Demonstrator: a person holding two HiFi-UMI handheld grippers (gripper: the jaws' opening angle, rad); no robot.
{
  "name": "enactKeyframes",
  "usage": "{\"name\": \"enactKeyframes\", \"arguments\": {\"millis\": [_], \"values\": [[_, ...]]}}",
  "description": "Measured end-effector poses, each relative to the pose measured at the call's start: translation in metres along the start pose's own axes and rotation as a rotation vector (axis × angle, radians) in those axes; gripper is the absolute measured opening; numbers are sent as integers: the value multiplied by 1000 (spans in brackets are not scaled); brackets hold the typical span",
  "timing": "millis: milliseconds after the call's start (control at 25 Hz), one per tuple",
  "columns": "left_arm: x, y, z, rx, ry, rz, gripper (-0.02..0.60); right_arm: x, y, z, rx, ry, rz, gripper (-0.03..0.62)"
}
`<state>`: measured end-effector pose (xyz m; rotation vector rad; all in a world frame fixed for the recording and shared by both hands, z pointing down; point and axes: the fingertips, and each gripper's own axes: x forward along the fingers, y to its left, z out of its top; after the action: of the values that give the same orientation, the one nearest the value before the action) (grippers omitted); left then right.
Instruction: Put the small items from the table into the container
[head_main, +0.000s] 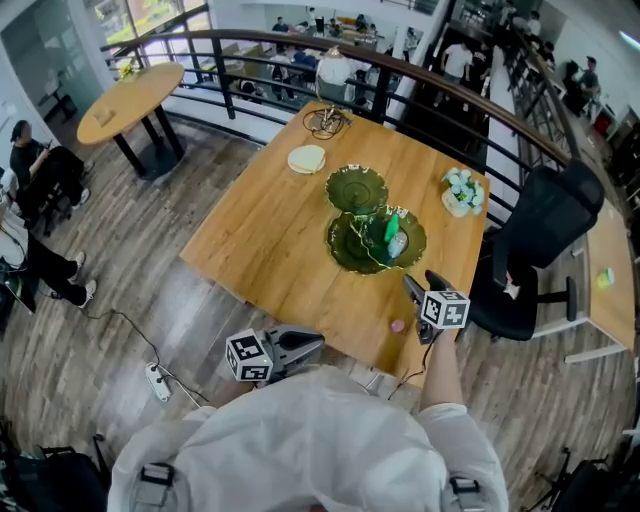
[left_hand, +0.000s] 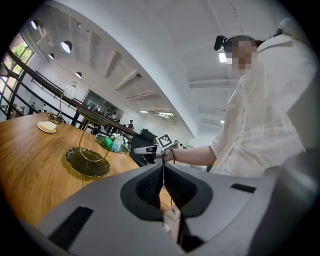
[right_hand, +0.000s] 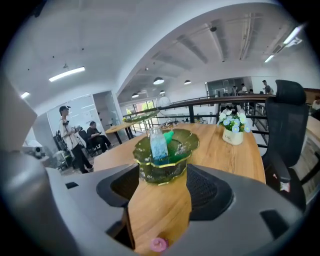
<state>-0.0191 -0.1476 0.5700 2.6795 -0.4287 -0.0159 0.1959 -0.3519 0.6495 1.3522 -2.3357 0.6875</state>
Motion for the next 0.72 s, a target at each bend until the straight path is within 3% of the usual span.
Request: {"name": "enactKeyframes", "arguments": {"millis": [280, 720], "values": [[1, -4, -1, 2, 7, -10, 8, 0, 17, -111, -129, 330, 57, 290], [5, -2, -2, 7, 17, -19, 8, -5, 24, -168, -142, 484, 38, 290]]}}
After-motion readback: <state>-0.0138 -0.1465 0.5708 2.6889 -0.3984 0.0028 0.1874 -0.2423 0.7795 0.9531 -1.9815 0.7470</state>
